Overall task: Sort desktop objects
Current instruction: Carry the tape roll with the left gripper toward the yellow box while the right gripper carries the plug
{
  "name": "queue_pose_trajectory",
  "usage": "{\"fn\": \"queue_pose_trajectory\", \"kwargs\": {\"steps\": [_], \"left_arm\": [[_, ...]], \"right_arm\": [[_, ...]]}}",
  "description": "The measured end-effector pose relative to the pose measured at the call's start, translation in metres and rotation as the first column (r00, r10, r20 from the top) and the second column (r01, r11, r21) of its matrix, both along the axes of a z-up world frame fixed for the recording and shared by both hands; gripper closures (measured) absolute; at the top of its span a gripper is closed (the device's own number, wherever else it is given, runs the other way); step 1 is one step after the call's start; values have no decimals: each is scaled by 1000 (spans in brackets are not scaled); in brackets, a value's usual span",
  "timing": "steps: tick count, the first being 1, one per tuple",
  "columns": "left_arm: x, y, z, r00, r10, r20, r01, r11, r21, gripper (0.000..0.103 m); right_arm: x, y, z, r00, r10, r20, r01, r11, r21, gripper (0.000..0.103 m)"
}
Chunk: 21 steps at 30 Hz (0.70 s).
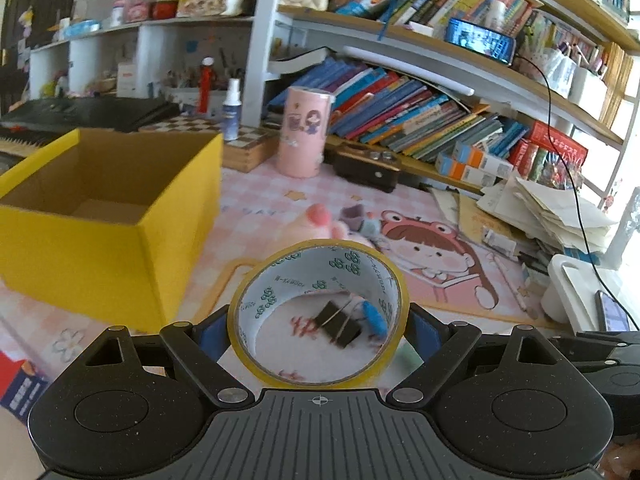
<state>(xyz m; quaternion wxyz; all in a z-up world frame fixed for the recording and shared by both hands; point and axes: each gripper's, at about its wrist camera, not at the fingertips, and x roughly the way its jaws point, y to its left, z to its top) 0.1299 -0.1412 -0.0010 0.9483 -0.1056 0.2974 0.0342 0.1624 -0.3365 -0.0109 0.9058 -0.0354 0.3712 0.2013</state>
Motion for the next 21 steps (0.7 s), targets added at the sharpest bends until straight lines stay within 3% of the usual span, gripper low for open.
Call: {"fn": "queue_pose_trajectory", "kwargs": {"steps": [21], "left_arm": [[-96,96,7,998,-65,-9,65,998,-17,13]], "right_arm": [[-106,102,12,1000,-30,-8,30,1000,4,63]]}}
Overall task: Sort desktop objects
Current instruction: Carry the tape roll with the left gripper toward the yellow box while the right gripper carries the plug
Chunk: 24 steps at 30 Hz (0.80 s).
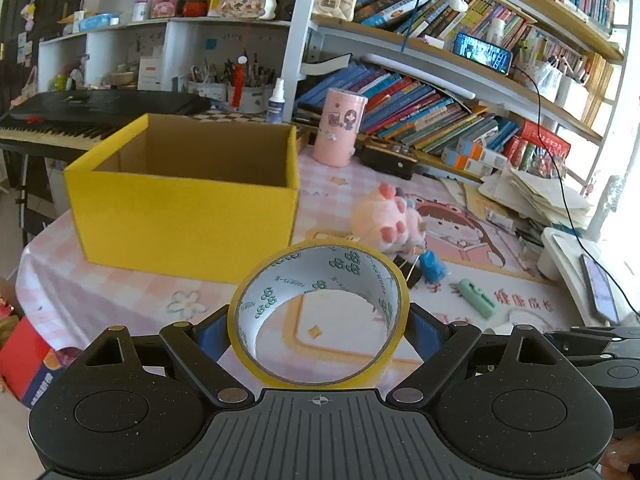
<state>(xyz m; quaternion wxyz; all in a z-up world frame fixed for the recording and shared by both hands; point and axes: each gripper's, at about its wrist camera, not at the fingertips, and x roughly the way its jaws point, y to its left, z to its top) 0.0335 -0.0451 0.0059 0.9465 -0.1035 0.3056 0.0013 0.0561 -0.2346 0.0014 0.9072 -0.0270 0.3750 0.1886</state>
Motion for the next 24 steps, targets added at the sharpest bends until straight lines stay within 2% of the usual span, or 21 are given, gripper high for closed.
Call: {"fn": "queue_pose_trajectory", "kwargs": {"steps": [7,13,24], "left_arm": [[-30,28,-2,1000,-11,-13,11,1000,9,13],[-53,53,-5,1000,15,-24,-15,1000,17,13],[-78,83,-7,998,58,-24,-58,998,13,13]], "right_arm": [[-31,31,-7,999,-12,-31,13,1000,18,63],[-52,59,-15,999,6,-53,-4,999,32,63],[-70,96,-19,995,65,-69,-63,997,36,63]]}}
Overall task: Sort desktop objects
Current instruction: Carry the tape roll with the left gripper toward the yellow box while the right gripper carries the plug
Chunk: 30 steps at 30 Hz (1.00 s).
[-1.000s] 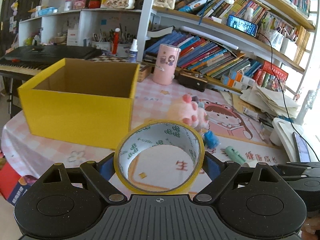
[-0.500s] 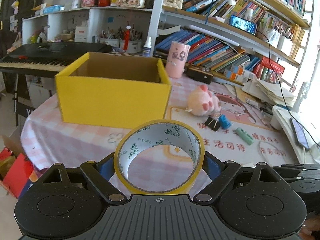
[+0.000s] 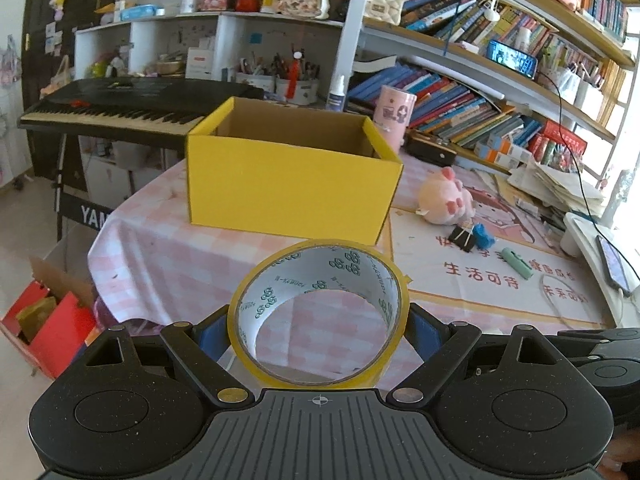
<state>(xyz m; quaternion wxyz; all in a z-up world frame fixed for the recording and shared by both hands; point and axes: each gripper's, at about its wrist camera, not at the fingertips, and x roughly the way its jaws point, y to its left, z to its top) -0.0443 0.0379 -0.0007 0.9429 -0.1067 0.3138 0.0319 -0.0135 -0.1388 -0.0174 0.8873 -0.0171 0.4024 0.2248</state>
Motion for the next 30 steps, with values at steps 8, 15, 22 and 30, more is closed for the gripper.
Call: {"fn": "queue_pose_trajectory", "kwargs": {"steps": [8,15,22,30], "left_arm": [[-7,12,2,1000,23,20,-23,1000,-10,13],[-8,21,3,998,48,32,-48,999,-15,13],[-6,26,4,998,52,40,-52,999,-11,13],[0,29,7,998,40,52,-40,999,-8,13]], "right_arm": [[-4,16,2,999,34,9,-33,999,-16,63],[-4,27,6,997,65,29,-65,998,-25,63],[0,35,8,996,82,44,-81,996,-28,63],[5,38,11,996,76,48,-75,997,-27,63]]}}
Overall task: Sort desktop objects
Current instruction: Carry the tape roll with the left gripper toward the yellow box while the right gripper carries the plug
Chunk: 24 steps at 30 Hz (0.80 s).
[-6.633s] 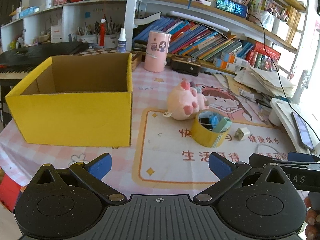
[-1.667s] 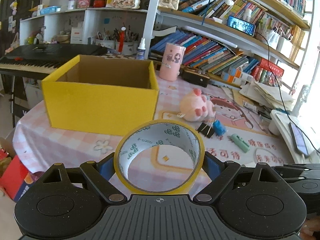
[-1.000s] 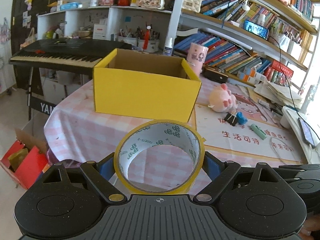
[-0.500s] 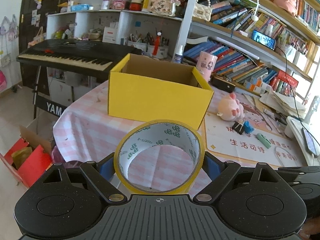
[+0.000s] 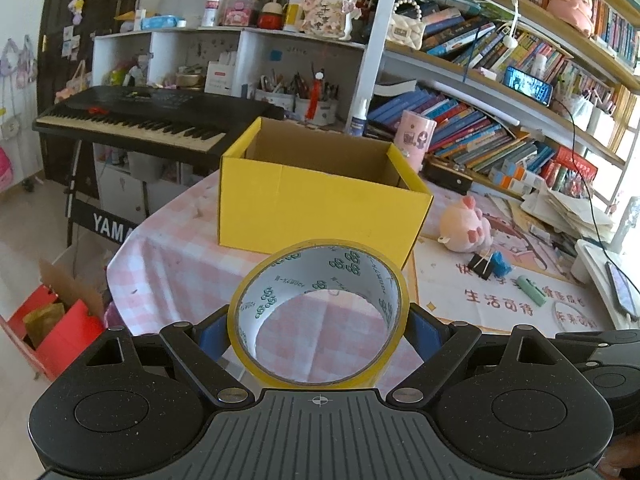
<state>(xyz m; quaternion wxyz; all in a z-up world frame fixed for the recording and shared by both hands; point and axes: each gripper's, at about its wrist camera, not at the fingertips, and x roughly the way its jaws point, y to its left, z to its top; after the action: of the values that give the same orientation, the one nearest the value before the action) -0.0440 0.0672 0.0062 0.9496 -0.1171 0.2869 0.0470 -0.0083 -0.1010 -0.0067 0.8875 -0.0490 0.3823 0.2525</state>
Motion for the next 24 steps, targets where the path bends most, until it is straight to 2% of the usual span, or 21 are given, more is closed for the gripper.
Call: {"fn": "queue_pose_trajectory", "kwargs": {"steps": [10,24], "left_arm": [[8,0,1,1000,-30,8,30,999,9,13],[12,6,0,1000,-28,11,28,1000,7,13]], "right_arm": [[7,0,1,1000,-25,6,25,1000,5,63],[12,9,-1,1000,-23,2,23,1000,4,63]]}}
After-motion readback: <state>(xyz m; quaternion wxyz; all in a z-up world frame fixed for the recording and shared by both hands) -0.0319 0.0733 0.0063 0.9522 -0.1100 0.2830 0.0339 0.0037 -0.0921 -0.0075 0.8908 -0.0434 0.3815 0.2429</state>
